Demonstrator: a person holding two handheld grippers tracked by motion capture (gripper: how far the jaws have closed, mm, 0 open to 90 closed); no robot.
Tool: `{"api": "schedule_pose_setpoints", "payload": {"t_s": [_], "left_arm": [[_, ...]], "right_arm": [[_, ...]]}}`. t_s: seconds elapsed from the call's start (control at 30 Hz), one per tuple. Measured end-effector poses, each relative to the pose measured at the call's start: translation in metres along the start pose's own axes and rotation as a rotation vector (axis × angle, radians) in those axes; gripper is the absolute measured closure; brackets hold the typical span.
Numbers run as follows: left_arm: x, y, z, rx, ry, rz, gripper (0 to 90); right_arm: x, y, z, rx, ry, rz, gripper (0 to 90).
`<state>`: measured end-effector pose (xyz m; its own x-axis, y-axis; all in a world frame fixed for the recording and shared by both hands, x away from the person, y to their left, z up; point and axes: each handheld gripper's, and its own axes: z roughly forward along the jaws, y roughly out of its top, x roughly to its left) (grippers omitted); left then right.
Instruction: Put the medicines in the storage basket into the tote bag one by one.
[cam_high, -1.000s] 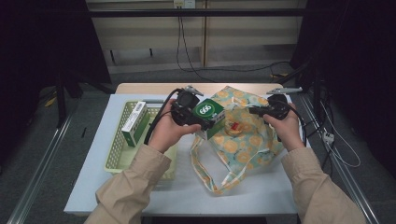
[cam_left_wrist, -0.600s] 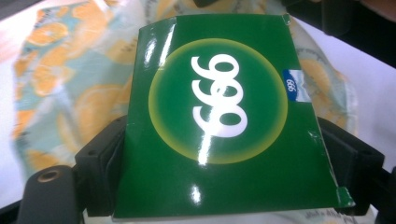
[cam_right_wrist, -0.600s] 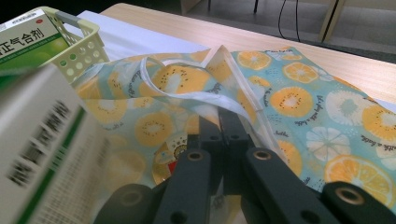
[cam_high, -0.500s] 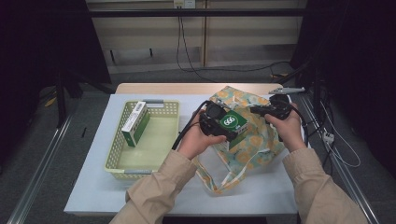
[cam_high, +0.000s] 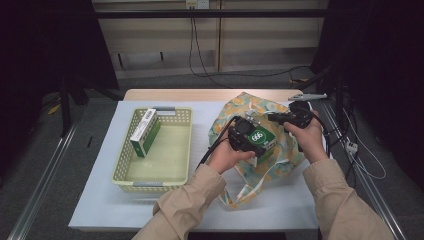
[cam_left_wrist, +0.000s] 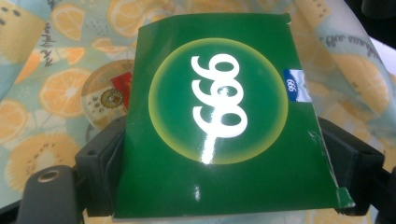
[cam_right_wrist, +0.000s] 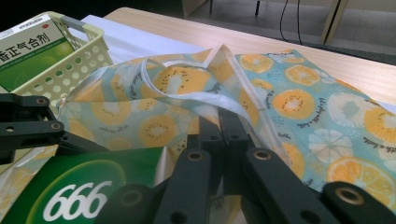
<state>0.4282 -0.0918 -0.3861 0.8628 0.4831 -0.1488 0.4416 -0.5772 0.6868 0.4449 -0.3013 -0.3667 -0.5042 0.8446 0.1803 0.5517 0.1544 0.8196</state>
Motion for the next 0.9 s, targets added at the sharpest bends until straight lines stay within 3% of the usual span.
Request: {"api": "schedule_pose_setpoints", "payload": {"t_s": [0.13, 0.2, 0.33, 0.5, 0.57, 0.63, 0.9], "left_arm": [[-0.007, 0.002, 0.002, -0.007, -0.028, 0.014, 16.5], [-0.011, 0.003, 0.004, 0.016, -0.038, 0.036, 16.5], [-0.013, 0.002, 0.016, 0.034, -0.031, 0.035, 16.5], [-0.002, 0.002, 0.026, 0.043, 0.003, 0.023, 16.5], [0.002, 0.002, 0.029, 0.020, 0.017, -0.003, 16.5], [0.009, 0.002, 0.028, 0.022, 0.049, 0.008, 16.5], [0.029, 0.004, 0.034, -0.011, 0.099, -0.036, 16.4]], "right_arm": [[-0.002, 0.000, -0.003, -0.004, -0.003, 0.005, 90.0], [-0.003, 0.000, -0.004, -0.002, -0.008, 0.005, 90.0], [-0.003, 0.000, -0.004, -0.001, -0.008, 0.006, 90.0], [-0.001, 0.001, -0.005, -0.002, 0.002, -0.002, 90.0], [-0.001, 0.001, -0.006, -0.004, 0.003, 0.000, 90.0], [-0.002, 0.001, -0.007, -0.004, 0.002, 0.003, 90.0], [-0.004, 0.000, -0.007, -0.002, 0.008, 0.008, 90.0]]}}
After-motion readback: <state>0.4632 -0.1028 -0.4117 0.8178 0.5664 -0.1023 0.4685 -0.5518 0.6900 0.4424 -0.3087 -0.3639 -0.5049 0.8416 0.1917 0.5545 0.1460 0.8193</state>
